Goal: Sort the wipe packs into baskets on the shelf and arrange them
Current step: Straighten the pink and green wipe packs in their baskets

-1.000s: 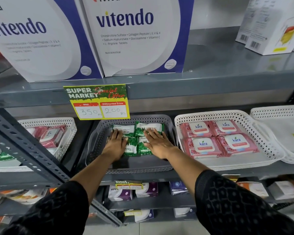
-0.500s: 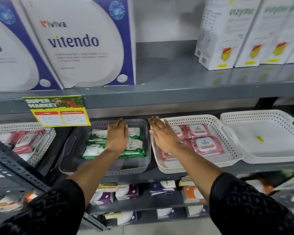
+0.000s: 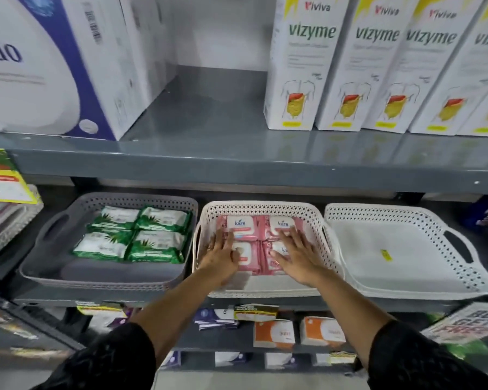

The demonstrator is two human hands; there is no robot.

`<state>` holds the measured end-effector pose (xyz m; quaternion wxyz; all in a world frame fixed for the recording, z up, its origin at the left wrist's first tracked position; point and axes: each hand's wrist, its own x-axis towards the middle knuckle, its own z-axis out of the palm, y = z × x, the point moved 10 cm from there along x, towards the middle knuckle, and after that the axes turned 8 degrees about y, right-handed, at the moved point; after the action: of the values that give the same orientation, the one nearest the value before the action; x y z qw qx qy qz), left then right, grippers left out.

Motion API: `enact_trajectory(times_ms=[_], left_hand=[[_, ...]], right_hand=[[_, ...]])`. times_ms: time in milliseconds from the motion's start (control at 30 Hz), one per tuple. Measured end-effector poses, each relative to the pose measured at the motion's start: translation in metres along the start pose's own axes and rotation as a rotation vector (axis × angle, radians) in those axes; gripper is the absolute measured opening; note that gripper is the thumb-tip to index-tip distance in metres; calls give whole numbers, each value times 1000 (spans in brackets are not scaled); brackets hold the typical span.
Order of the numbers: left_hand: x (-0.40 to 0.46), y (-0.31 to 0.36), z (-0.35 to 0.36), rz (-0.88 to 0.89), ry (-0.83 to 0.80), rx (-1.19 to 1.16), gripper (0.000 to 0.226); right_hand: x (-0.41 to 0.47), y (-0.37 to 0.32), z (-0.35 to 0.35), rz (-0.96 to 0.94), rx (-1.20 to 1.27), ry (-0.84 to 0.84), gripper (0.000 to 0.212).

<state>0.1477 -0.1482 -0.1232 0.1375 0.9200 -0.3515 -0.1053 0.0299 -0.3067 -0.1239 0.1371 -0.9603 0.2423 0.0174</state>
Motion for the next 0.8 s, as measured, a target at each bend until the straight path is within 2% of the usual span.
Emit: enact_trajectory(times_ms=[267,500,700,800], left_hand=[[17,-2,7,46,87,-39,62],[18,0,4,66,62,-24,64],[10,2,-1,39,27,-46,64],[4,-2,-12,-2,77,-119,65]], right_hand=[[20,-4,2,-28,23,80,70],[22,-4,3,-35,20,86,71],[20,-4,2,-36,64,10,74],[20,-5,-4,-42,115,-36,74]])
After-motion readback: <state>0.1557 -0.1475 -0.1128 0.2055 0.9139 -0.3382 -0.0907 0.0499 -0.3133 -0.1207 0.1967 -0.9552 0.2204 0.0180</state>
